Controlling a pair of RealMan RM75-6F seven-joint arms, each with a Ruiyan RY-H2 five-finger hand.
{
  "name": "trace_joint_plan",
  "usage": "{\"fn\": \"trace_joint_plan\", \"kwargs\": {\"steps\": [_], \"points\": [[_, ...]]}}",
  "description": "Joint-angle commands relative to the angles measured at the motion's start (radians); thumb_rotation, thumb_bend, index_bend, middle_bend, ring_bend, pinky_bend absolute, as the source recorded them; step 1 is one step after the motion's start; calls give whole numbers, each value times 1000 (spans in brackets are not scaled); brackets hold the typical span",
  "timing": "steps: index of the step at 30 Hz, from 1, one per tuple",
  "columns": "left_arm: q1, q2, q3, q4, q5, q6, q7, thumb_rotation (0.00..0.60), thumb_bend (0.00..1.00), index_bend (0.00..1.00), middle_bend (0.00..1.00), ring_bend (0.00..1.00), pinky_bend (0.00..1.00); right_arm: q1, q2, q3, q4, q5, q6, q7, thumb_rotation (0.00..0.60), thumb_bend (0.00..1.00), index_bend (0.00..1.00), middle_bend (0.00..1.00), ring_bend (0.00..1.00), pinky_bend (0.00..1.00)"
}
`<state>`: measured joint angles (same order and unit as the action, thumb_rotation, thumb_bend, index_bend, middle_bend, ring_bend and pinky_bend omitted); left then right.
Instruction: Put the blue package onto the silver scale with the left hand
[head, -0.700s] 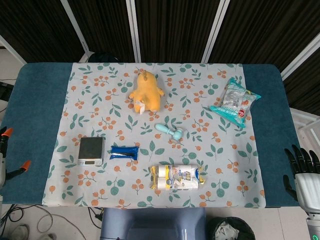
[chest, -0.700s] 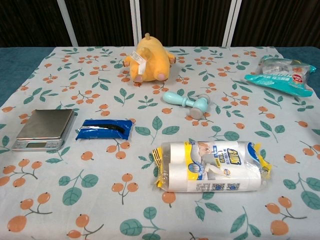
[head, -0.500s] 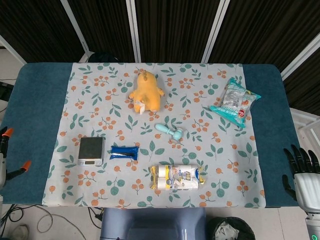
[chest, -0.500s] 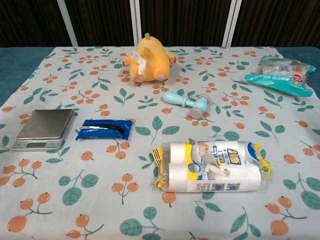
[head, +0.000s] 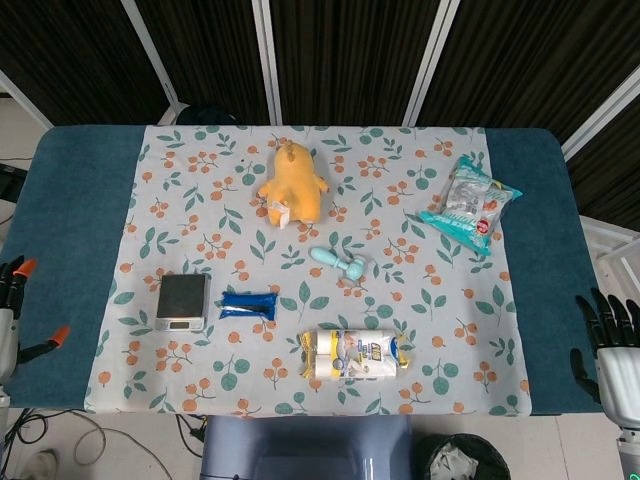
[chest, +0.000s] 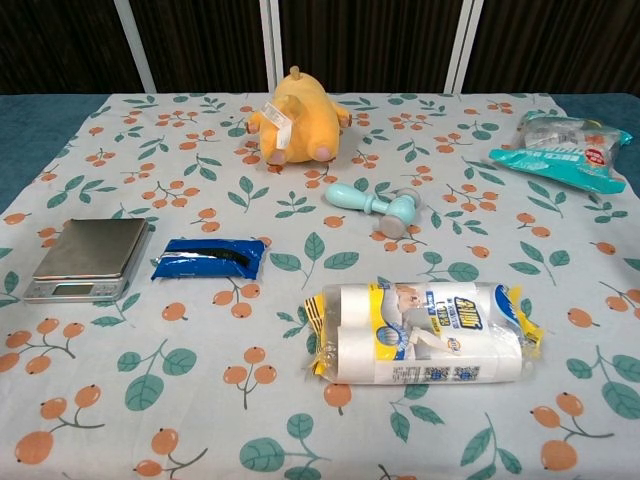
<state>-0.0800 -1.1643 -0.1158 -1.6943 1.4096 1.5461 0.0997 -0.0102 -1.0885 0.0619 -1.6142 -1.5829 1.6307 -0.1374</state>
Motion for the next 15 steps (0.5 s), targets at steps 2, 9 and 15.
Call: {"fn": "trace_joint_plan", "kwargs": {"steps": [2, 9, 15], "points": [[-4, 30, 11, -32, 10, -24, -19, 600, 131, 56, 19, 0, 24, 0, 2, 2, -5, 11, -6, 8, 600, 555, 59, 32, 5, 0], [-128, 151, -12, -174, -65, -256, 87, 600, 131, 40, 21, 0, 32, 4, 1, -3, -5, 8, -19, 2, 600, 555, 59, 31, 5, 0], [-295, 170, -96, -252, -240, -428, 298, 600, 131, 40, 33, 0, 92, 6, -7, -9, -7, 3, -26, -18, 600, 555, 59, 32, 5, 0]]}}
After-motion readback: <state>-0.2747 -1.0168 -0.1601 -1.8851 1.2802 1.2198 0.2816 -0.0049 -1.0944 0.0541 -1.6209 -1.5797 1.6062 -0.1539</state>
